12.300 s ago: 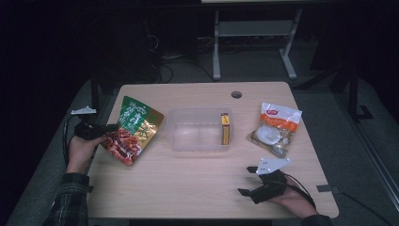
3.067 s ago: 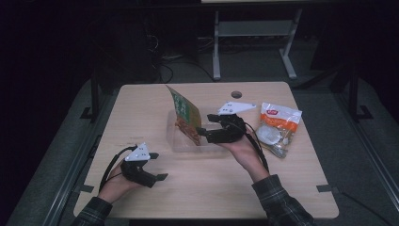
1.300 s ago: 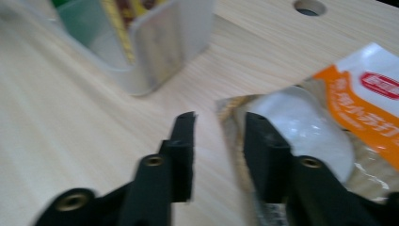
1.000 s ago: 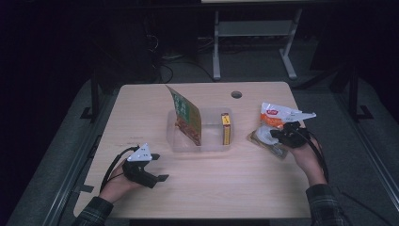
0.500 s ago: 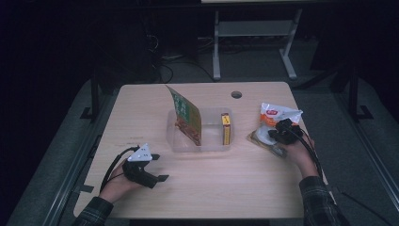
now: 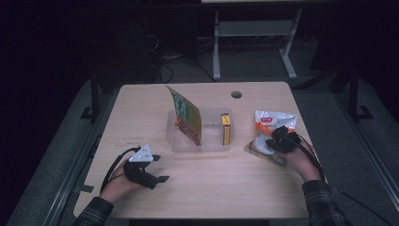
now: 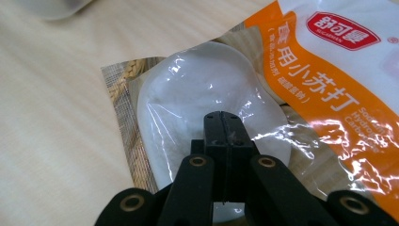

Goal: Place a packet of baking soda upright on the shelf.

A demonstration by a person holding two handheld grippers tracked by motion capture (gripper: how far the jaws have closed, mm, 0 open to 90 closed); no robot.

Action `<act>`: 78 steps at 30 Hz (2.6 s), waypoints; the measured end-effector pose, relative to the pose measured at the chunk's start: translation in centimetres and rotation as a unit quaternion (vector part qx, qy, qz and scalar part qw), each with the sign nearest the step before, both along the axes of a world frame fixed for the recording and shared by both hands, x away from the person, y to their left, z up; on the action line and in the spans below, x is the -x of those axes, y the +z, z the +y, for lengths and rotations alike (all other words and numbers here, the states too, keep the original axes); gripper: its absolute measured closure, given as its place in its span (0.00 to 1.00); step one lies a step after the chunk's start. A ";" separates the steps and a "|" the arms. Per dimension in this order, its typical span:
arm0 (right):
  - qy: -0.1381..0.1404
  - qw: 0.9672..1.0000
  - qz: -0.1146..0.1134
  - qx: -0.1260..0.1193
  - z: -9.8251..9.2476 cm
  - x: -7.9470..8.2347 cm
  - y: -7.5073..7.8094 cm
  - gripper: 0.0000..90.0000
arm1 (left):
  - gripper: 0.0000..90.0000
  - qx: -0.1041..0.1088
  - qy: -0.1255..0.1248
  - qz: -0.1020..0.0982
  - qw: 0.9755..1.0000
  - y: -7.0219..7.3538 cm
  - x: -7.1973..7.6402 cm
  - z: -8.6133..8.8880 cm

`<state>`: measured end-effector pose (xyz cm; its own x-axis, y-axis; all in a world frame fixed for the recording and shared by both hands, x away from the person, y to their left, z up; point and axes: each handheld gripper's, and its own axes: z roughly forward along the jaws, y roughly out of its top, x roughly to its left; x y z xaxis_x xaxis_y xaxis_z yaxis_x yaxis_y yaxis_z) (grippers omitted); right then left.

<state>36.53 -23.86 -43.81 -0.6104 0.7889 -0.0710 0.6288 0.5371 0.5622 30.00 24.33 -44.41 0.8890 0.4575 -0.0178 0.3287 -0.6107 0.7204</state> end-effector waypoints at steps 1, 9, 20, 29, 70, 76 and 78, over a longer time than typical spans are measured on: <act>0.000 1.000 0.000 0.000 0.0 0.0 0.0 1.00 | 0.16 0.000 0.000 0.000 1.000 0.0 0.0 0.0; 0.025 1.000 0.010 0.007 1.5 3.3 0.4 1.00 | 0.16 0.005 -0.001 -0.003 1.000 0.0 0.1 -0.1; -0.003 1.000 0.004 0.014 -1.5 3.5 0.7 1.00 | 0.16 0.005 -0.005 -0.001 1.000 0.0 0.1 -0.1; 0.021 0.999 0.025 0.005 -1.2 4.7 0.7 1.00 | 0.16 0.005 -0.005 -0.001 1.000 -0.1 0.1 -0.2; 0.175 0.984 0.033 -0.027 7.0 6.5 0.3 1.00 | 0.16 0.003 -0.011 -0.002 1.000 0.0 0.3 -0.5; 0.219 0.975 0.028 -0.019 9.0 7.3 0.5 1.00 | 0.16 0.002 -0.013 -0.001 1.000 0.0 0.3 -0.5; 0.227 0.973 0.035 -0.028 9.1 7.5 0.6 1.00 | 0.16 0.004 -0.012 0.000 1.000 0.0 0.3 -0.5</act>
